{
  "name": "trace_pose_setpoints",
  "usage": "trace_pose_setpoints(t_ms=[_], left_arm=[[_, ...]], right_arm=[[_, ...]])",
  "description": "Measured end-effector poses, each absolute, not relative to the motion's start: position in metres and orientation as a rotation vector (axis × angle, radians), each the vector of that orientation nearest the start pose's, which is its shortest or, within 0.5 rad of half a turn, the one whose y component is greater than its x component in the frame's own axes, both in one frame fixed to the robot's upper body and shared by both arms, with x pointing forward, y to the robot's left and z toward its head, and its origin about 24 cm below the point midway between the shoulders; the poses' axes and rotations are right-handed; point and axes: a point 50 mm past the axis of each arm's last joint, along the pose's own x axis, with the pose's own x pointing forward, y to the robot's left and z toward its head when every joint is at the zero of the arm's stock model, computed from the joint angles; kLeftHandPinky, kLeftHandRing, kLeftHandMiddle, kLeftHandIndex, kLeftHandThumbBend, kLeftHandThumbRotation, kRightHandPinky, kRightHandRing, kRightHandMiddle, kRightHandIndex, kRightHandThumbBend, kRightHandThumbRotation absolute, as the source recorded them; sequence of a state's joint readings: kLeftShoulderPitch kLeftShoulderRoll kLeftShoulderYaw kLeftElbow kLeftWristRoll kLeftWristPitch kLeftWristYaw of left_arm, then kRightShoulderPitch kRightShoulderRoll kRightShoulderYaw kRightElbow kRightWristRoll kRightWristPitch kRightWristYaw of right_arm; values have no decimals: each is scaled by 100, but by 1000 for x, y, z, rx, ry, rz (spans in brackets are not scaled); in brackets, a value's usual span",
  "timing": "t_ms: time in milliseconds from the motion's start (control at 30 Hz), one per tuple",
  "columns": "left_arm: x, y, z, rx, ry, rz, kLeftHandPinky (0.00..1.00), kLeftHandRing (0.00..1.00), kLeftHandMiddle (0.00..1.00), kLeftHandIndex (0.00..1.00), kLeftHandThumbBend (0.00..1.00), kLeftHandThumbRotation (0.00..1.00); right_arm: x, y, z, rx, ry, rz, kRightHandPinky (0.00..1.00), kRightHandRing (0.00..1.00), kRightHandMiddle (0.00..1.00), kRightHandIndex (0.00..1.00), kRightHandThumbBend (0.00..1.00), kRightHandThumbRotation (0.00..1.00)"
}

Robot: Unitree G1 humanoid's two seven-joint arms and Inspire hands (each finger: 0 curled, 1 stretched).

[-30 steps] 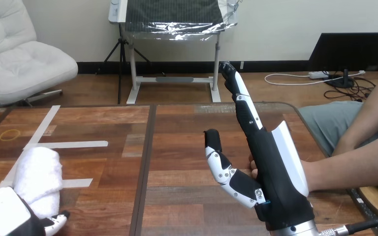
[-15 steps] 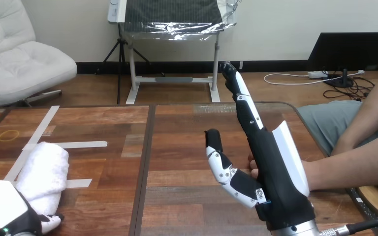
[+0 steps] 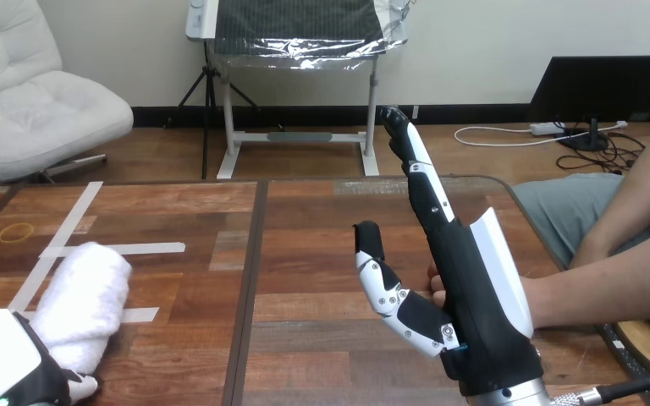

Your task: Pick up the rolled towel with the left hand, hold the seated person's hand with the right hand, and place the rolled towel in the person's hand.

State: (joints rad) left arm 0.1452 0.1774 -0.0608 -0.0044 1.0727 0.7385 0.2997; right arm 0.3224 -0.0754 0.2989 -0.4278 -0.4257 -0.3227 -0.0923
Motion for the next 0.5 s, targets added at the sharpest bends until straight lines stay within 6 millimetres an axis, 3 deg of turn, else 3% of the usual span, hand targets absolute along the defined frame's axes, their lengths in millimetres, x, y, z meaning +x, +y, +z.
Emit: trace_pose_setpoints(t_ms=[500], left_arm=[[184,244,-3,1245,424,643,43,44,48,54,89,0]], right_arm=[[176,-101,101,-338,-479,163,100,85,84,96,0,0]])
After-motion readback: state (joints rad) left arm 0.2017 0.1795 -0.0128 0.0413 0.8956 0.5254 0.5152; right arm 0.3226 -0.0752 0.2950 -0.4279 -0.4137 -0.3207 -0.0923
